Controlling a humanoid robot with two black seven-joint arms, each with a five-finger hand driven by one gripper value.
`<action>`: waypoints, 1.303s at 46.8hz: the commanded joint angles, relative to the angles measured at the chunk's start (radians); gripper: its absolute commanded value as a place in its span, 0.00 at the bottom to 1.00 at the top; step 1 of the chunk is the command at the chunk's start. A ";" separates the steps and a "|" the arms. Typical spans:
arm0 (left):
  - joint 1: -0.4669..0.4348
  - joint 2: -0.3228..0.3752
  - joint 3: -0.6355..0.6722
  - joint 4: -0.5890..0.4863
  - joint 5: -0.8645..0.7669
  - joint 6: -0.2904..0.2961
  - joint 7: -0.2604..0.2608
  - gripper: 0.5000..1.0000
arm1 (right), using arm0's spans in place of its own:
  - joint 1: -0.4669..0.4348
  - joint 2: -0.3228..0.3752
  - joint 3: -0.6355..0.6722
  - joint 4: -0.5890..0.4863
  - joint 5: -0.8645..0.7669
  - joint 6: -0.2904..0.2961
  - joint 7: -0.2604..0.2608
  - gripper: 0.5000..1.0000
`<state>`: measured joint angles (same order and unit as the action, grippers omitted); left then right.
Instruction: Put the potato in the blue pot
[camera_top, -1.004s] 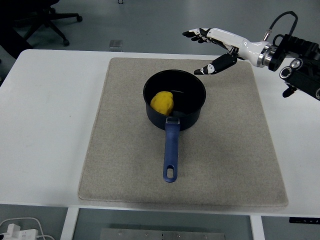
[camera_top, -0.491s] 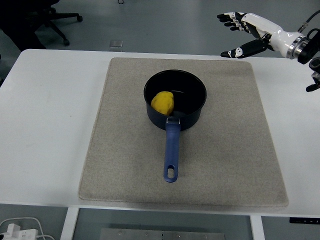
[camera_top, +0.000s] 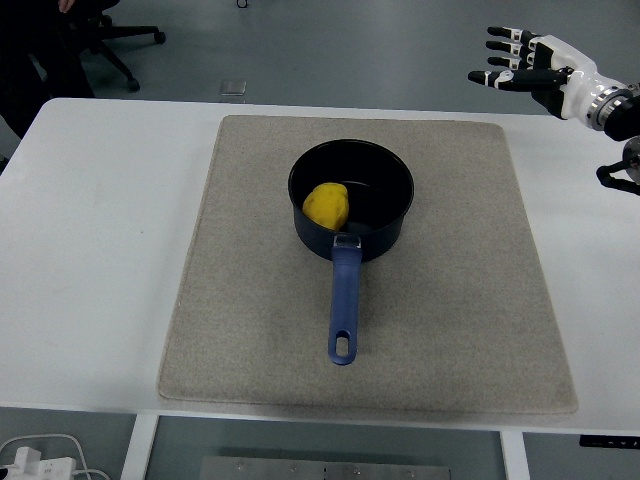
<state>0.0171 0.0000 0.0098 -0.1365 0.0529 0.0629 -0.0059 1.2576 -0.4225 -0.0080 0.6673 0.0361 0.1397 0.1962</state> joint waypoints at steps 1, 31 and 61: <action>0.000 0.000 -0.001 0.000 0.001 0.000 0.000 0.99 | -0.014 0.007 0.011 0.000 0.082 -0.011 -0.011 0.85; 0.000 0.000 -0.001 0.000 0.001 0.000 0.000 0.99 | -0.090 0.077 0.157 0.003 0.283 -0.172 -0.009 0.85; 0.000 0.000 -0.001 0.000 -0.001 0.000 0.000 0.99 | -0.150 0.084 0.349 -0.006 0.277 -0.183 0.025 0.85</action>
<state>0.0167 0.0000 0.0100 -0.1365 0.0528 0.0629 -0.0061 1.1182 -0.3441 0.3174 0.6641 0.3083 -0.0390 0.2122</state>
